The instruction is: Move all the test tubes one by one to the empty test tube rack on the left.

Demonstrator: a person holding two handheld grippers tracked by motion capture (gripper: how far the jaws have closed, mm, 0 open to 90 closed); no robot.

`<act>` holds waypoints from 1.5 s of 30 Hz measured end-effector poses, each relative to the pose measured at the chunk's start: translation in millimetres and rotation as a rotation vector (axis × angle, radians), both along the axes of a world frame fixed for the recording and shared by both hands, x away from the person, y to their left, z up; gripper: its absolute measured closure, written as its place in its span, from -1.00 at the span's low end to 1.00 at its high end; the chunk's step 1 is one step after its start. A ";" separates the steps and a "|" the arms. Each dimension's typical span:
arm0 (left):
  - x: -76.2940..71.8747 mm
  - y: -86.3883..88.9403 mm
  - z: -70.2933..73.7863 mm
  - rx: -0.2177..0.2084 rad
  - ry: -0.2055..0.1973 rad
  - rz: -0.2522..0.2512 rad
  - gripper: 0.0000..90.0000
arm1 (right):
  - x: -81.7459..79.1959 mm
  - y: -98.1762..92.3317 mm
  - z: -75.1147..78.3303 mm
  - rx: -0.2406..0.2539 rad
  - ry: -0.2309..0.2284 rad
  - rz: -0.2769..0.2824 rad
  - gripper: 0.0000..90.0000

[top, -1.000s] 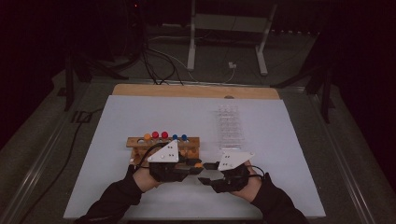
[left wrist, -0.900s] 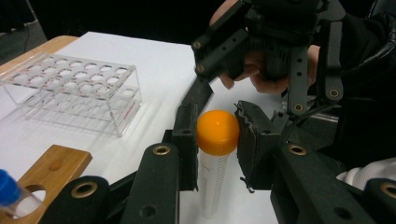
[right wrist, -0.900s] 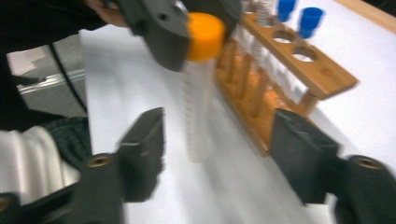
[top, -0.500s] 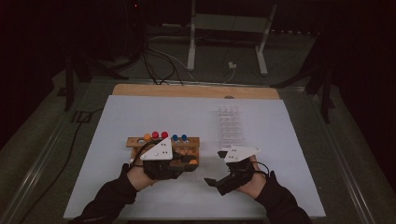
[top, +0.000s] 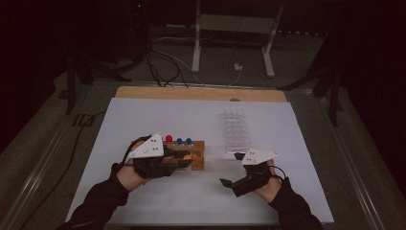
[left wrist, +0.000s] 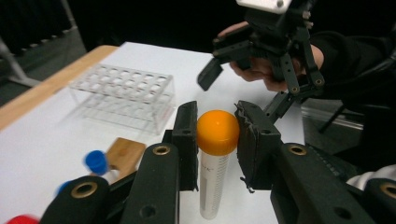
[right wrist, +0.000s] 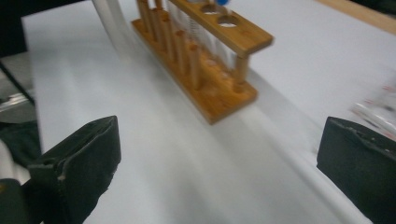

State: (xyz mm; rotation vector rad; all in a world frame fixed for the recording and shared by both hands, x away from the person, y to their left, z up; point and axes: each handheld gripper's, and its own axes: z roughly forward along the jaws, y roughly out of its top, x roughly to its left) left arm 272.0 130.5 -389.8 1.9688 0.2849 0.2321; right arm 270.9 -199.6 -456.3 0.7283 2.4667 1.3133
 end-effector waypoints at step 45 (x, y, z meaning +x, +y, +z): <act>18.6 117.2 41.9 -0.087 -0.065 0.366 0.59 | -5.6 -40.8 -32.5 0.000 0.076 -0.029 -1.00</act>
